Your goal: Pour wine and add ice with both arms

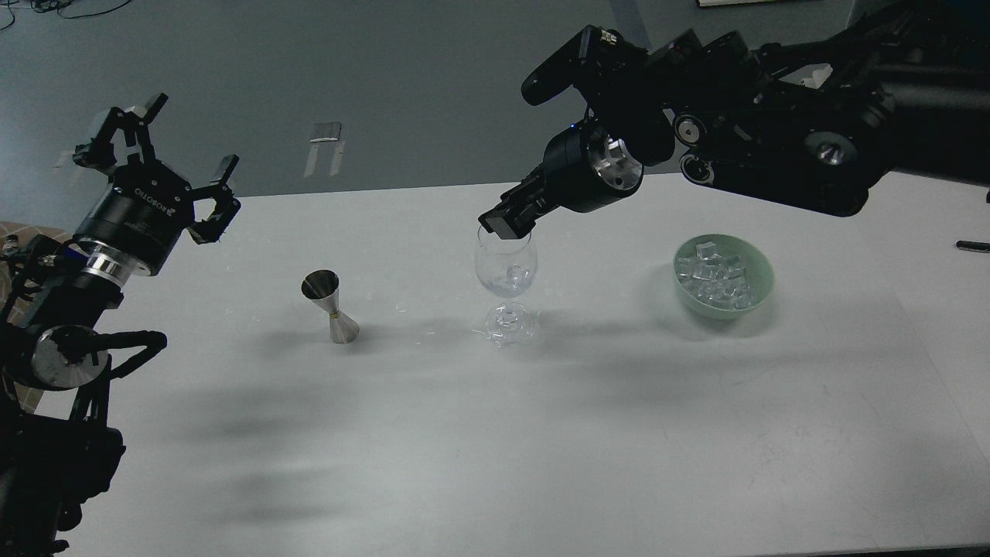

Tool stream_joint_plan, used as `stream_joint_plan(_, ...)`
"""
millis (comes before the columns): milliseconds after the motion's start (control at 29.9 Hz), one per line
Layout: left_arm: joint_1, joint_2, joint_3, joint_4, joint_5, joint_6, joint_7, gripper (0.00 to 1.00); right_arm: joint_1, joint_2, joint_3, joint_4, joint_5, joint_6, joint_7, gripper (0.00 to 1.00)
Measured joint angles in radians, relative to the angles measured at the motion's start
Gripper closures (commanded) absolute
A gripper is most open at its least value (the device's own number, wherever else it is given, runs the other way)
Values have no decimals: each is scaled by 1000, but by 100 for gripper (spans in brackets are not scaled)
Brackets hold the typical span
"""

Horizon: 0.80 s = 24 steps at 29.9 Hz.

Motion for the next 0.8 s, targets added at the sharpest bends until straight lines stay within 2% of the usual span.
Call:
stream_joint_plan(100, -1, 0, 0, 0, 1, 0, 0, 2, 17, -8, 12, -14, 43, -12, -5, 52)
stream_joint_plan(167, -1, 2, 1, 1, 1, 0, 0, 2, 33, -22, 26, -42, 101, -16, -7, 48)
stream_joint_plan(267, -4, 10, 1, 2, 1, 0, 0, 2, 46, -47, 86, -135, 243, -20, -8, 47)
stream_joint_plan(334, -7, 13, 1, 4, 2, 0, 0, 2, 39, -57, 127, -194, 327, -21, -8, 43)
stream_joint_plan(468, -17, 17, 1, 14, 13, 0, 0, 2, -63, -66, 255, -311, 567, -47, -6, 39)
stream_joint_plan(535, -20, 23, 2, 19, 23, 0, 0, 2, -140, -67, 345, -337, 676, -63, -5, 32)
stream_joint_plan(602, -21, 40, 4, 29, 34, 0, -2, 2, -219, -65, 428, -350, 752, -82, -5, 15)
stream_joint_plan(669, -42, 55, 21, 55, 43, 0, -3, 2, -295, -58, 510, -377, 794, -110, 0, 6)
stream_joint_plan(802, -115, 68, 61, 141, 46, 0, -13, 2, -443, 0, 712, -461, 827, -144, 11, 2)
